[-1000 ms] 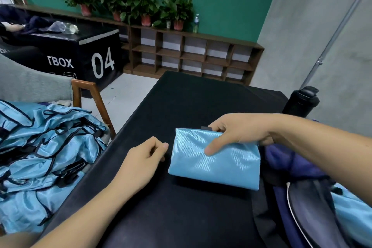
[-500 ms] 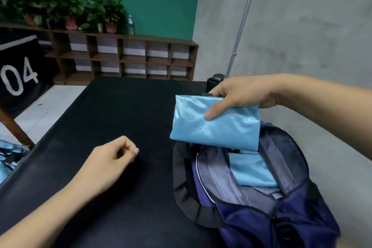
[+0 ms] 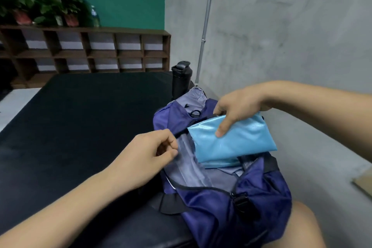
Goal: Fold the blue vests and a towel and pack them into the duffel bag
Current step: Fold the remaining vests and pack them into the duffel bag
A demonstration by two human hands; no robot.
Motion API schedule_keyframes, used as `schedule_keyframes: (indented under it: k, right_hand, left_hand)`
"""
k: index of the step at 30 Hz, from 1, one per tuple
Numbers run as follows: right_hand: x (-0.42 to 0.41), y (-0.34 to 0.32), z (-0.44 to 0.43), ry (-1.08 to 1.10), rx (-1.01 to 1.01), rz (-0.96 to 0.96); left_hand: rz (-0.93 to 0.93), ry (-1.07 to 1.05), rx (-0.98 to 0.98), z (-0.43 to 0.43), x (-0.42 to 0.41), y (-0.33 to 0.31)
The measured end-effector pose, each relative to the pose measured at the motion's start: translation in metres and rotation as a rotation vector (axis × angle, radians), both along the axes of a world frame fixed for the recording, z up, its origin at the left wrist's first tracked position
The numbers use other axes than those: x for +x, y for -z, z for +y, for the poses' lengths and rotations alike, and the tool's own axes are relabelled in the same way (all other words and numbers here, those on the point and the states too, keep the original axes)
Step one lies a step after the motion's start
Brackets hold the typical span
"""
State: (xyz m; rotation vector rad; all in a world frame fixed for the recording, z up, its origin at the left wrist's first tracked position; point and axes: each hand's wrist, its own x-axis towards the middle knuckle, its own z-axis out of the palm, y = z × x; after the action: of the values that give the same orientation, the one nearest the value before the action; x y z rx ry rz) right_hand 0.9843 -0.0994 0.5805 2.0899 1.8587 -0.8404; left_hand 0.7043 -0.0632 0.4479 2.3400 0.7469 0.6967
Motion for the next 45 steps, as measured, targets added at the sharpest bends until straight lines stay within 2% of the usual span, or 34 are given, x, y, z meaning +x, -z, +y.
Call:
schedule_keyframes:
  k: [6,11,14,18,23,29,34,37,41,43,45]
  right_hand:
    - [0.017,0.013,-0.008,-0.027,-0.031,-0.088]
    - [0.022,0.023,-0.008,-0.052,-0.099,-0.064]
    - [0.021,0.025,-0.005,-0.085,-0.124,-0.064]
    - [0.015,0.022,-0.003,-0.116,-0.163,-0.048]
    - [0.002,0.029,0.005,-0.207,-0.204,-0.049]
    - [-0.021,0.053,0.008,-0.264,-0.286,0.070]
    - [-0.022,0.077,-0.006,-0.375,-0.082,-0.167]
    - [-0.011,0.072,-0.017,-0.391,0.137,-0.151]
    - [0.013,0.046,-0.037,-0.233,0.526,-0.080]
    - [0.031,0.042,-0.049,-0.114,0.676,-0.188]
    - [0.044,0.043,-0.062,0.049,0.637,-0.337]
  left_hand:
    - [0.174,0.360,0.290,-0.011,0.054,0.011]
    - [0.449,0.433,0.451,-0.024,0.081,0.012]
    - [0.530,0.447,0.462,-0.027,0.082,0.012]
    - [0.540,0.426,0.518,-0.022,0.069,0.015]
    - [0.407,0.372,0.532,-0.023,0.049,0.000]
    - [0.412,0.331,0.539,-0.024,0.039,-0.008]
    - [0.409,0.305,0.510,-0.027,0.048,-0.005]
    - [0.376,0.283,0.455,-0.032,0.061,-0.010]
    - [0.335,0.239,0.346,-0.037,0.080,-0.015]
    - [0.315,0.226,0.331,-0.037,0.086,-0.015]
    - [0.302,0.206,0.318,-0.037,0.092,-0.015]
